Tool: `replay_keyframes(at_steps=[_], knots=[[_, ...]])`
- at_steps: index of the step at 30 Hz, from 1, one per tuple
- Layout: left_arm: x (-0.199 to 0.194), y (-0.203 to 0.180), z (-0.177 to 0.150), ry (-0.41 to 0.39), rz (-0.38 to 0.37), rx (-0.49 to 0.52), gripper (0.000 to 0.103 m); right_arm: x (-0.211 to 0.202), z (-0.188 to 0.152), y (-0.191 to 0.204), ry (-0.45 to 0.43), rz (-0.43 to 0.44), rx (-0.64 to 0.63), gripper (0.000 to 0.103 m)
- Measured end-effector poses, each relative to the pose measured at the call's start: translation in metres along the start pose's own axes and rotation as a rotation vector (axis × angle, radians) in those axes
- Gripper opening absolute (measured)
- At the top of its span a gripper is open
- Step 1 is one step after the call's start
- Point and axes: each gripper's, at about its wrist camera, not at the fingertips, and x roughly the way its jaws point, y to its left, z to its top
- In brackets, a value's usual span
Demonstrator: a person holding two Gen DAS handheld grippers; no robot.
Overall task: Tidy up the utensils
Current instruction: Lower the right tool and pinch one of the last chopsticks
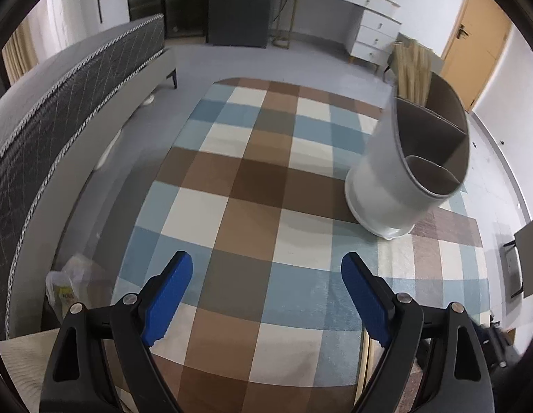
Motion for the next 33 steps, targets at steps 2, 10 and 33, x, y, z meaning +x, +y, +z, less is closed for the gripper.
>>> replay_keyframes(at_steps=[2,10,33], knots=[[0.003,0.002,0.002,0.012,-0.001,-0.017,0.085,0.011,0.0,0.003,0.028,-0.007,-0.016,0.067],[0.007,0.01,0.006,0.047,-0.018,-0.062,0.085,0.033,0.004,0.013,0.081,-0.046,-0.055,0.05],[0.008,0.027,0.015,0.107,-0.044,-0.154,0.085,0.038,-0.001,0.008,0.132,-0.119,-0.049,0.042]])
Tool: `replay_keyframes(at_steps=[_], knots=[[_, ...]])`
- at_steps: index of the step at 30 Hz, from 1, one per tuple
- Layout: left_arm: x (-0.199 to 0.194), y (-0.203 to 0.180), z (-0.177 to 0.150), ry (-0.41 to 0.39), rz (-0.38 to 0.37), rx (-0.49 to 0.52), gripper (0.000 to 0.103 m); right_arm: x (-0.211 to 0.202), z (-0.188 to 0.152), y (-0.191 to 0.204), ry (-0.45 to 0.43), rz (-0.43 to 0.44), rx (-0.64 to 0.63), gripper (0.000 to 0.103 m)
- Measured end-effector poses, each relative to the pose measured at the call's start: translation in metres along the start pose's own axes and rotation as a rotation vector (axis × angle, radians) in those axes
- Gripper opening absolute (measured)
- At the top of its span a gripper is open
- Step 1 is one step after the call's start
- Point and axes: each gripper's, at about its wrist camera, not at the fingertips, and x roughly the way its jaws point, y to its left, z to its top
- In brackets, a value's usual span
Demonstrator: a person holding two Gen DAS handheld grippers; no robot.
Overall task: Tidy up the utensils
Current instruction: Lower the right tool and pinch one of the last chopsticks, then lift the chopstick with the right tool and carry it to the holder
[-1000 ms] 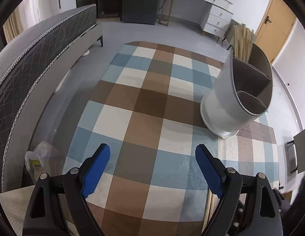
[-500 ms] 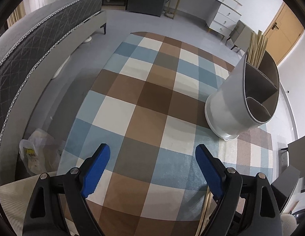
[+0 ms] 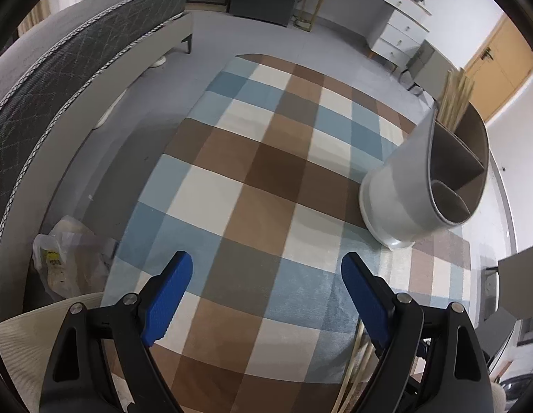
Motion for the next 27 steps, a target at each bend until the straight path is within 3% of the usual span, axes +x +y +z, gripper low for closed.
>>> replay_keyframes(at_steps=[13,15,19,27], knots=[[-0.004,0.015,0.011,0.022,-0.048,-0.094,0.085,0.02,0.042,0.015,0.059,-0.007,-0.063,0.042],[-0.005,0.015,0.012,0.017,-0.042,-0.093,0.085,0.022,0.048,0.017,0.076,0.012,-0.085,0.036],[-0.001,0.016,0.011,0.026,-0.031,-0.095,0.085,0.024,0.053,0.02,0.094,0.027,-0.125,0.01],[0.0,0.012,0.011,0.004,-0.003,-0.061,0.085,0.014,0.058,0.002,0.072,0.066,-0.096,0.005]])
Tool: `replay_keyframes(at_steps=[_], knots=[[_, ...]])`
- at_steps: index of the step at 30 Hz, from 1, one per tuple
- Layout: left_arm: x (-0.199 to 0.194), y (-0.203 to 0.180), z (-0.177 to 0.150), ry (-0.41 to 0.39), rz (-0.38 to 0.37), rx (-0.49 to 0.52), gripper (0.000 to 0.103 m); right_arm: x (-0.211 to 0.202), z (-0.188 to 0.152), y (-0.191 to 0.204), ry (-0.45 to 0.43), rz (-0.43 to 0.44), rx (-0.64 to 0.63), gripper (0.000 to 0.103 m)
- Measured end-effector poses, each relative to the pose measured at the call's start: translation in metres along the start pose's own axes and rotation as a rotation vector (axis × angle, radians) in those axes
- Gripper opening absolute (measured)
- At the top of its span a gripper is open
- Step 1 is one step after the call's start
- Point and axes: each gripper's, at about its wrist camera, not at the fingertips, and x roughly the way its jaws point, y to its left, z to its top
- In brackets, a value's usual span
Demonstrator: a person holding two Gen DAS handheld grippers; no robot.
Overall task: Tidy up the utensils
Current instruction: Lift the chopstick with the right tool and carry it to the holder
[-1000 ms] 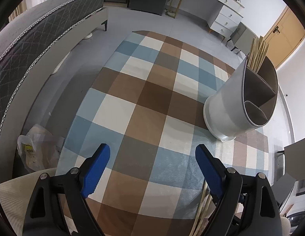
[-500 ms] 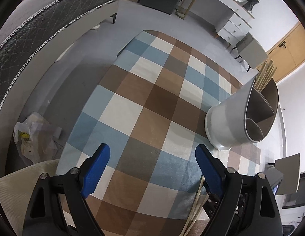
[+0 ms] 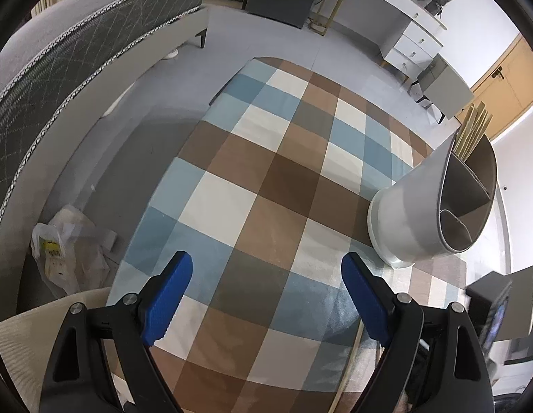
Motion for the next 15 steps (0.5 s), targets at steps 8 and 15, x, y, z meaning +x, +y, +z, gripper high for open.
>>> replay_keyframes(at_steps=[8,15], knots=[[0.004,-0.013,-0.006,-0.005,0.013,0.066,0.085,-0.041,-0.016,-0.041,-0.139,0.119,0.149,0.005],[0.01,-0.029,-0.018,0.009,0.028,0.153,0.085,-0.073,-0.027,-0.069,-0.267,0.26,0.285,0.005]])
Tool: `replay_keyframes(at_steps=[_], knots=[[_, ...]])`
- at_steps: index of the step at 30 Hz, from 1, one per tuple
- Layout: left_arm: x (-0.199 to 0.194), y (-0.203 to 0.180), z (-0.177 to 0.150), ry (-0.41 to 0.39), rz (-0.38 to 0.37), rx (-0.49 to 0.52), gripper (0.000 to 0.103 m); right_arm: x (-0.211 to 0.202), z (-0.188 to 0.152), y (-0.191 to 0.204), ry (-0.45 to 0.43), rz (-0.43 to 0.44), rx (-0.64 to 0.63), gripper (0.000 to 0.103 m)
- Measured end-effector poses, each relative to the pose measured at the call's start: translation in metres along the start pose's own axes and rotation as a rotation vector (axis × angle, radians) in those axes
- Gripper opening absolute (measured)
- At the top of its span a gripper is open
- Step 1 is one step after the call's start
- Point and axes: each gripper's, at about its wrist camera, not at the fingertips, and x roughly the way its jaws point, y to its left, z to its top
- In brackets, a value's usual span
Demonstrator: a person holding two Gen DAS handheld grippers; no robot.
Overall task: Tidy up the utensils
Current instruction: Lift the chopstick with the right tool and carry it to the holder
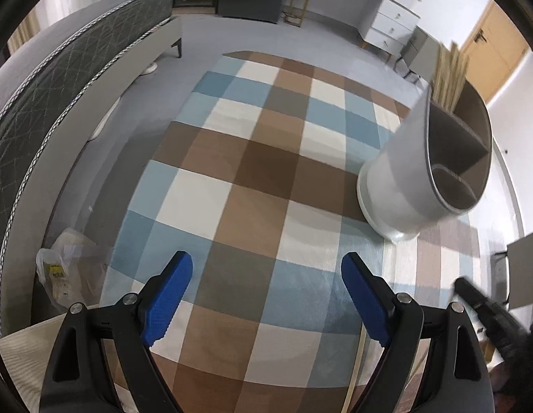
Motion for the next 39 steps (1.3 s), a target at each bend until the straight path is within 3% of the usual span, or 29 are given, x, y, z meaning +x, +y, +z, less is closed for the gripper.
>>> replay_keyframes(at_steps=[11,19,30,34,37,39], knots=[[0.021,-0.033,-0.026,0.105,-0.073,0.11,0.085,-0.022,-0.011,-0.035,-0.065,0.056,0.176,0.005],[0.034,-0.068,-0.045,0.125,-0.036,0.253,0.085,-0.034,-0.016,-0.053,-0.098,0.082,0.263,0.005],[0.053,-0.094,-0.046,0.159,0.006,0.254,0.084,-0.04,-0.021,-0.076,-0.101,0.099,0.345,0.006],[0.06,-0.103,-0.05,0.18,0.011,0.274,0.07,-0.043,-0.019,-0.075,-0.111,0.071,0.33,0.006],[0.059,-0.109,-0.051,0.17,0.023,0.3,0.066,-0.047,-0.018,-0.072,-0.129,0.078,0.311,0.006],[0.057,-0.115,-0.052,0.161,0.044,0.319,0.053,-0.049,-0.016,-0.071,-0.136,0.085,0.304,0.006]])
